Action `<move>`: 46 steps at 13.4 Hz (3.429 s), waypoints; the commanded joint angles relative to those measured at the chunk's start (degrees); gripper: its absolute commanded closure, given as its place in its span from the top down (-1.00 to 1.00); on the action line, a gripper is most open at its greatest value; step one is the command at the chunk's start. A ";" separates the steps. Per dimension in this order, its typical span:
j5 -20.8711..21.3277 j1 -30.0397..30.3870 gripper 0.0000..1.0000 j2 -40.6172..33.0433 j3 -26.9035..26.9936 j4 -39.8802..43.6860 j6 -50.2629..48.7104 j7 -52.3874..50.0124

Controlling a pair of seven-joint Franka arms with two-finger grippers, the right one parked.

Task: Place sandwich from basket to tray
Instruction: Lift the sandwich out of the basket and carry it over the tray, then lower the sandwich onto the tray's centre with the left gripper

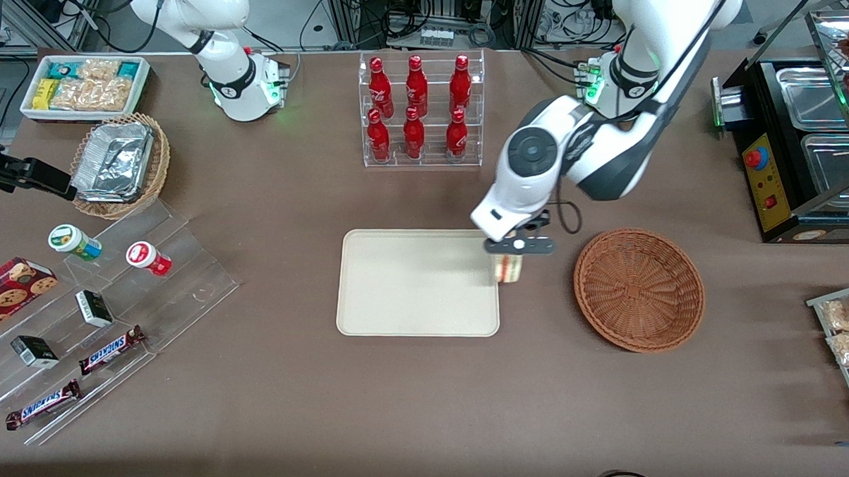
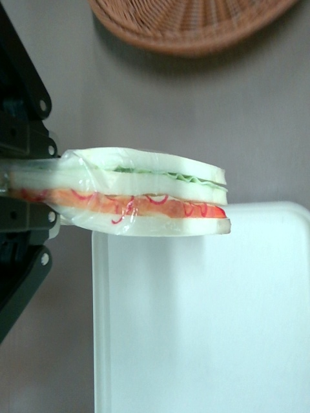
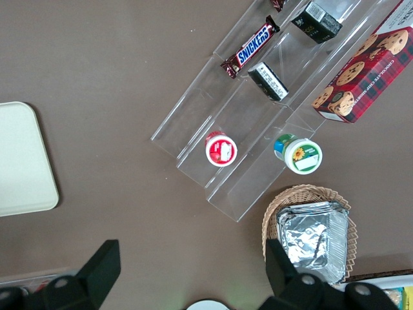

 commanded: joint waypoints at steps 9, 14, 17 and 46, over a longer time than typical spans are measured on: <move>7.22 -9.61 -1.00 22.91 0.95 28.13 -1.57 -6.82; 11.35 -10.31 -1.00 27.85 1.03 33.24 -1.66 -11.65; 12.67 -11.19 -1.00 28.81 2.53 33.42 -1.13 -12.01; 12.49 -11.37 1.00 29.61 2.35 32.89 -1.22 -12.54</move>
